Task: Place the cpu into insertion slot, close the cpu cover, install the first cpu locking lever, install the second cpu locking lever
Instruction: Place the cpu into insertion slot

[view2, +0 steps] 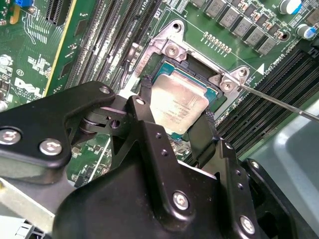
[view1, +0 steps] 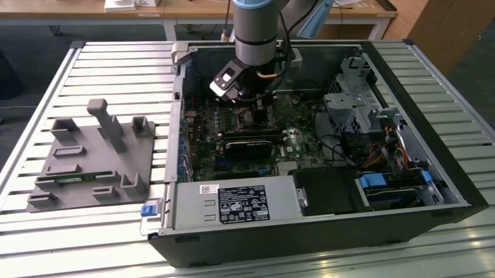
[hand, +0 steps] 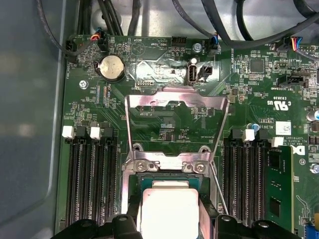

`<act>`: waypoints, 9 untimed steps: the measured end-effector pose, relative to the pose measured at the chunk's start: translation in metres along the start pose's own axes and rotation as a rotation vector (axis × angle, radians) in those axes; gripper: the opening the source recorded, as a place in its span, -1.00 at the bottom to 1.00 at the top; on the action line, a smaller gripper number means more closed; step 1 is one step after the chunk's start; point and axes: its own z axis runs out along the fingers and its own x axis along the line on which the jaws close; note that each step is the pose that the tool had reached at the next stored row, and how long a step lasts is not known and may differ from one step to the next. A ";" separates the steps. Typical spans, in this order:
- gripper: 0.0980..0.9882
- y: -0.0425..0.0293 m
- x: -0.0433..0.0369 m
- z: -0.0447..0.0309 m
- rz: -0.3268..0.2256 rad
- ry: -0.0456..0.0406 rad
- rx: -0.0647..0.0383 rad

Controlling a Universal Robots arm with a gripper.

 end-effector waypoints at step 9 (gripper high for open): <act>0.00 0.0001 0.0001 -0.0010 0.000 0.0006 0.000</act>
